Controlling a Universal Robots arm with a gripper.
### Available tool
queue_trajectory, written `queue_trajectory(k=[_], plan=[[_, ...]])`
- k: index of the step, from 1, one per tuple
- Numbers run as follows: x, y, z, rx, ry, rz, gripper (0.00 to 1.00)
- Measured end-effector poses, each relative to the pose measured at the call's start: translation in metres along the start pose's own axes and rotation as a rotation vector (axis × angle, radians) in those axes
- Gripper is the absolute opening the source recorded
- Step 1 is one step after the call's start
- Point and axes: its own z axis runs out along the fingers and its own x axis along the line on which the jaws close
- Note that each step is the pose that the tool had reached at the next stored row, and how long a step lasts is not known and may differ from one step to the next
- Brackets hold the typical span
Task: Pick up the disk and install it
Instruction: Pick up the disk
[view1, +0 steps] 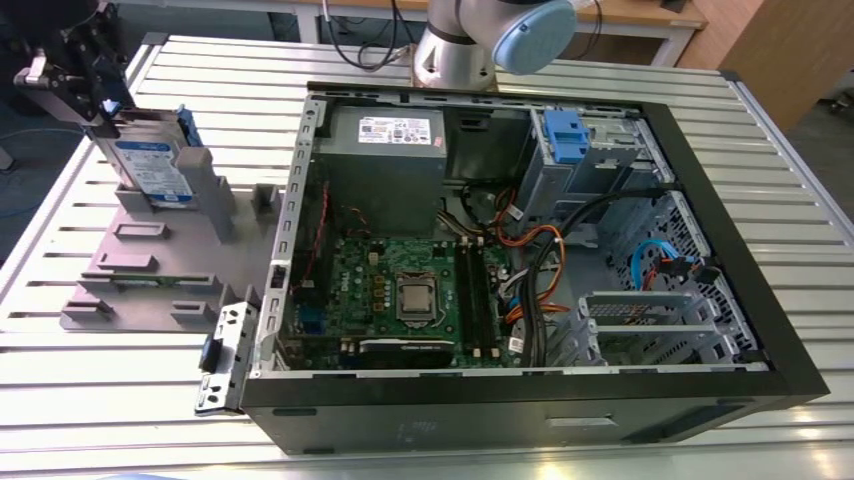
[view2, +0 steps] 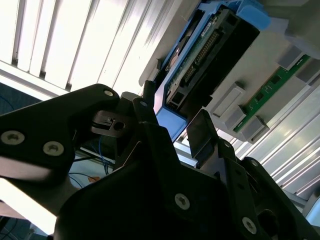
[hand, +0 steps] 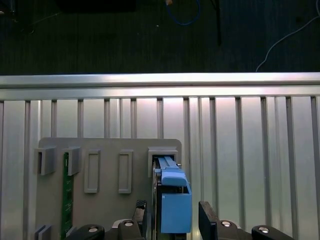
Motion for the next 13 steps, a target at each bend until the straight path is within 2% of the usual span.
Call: queue_trajectory(k=[13], plan=[[0.0001,-0.0001,0.0026,0.0,0.0,0.0,0.53]])
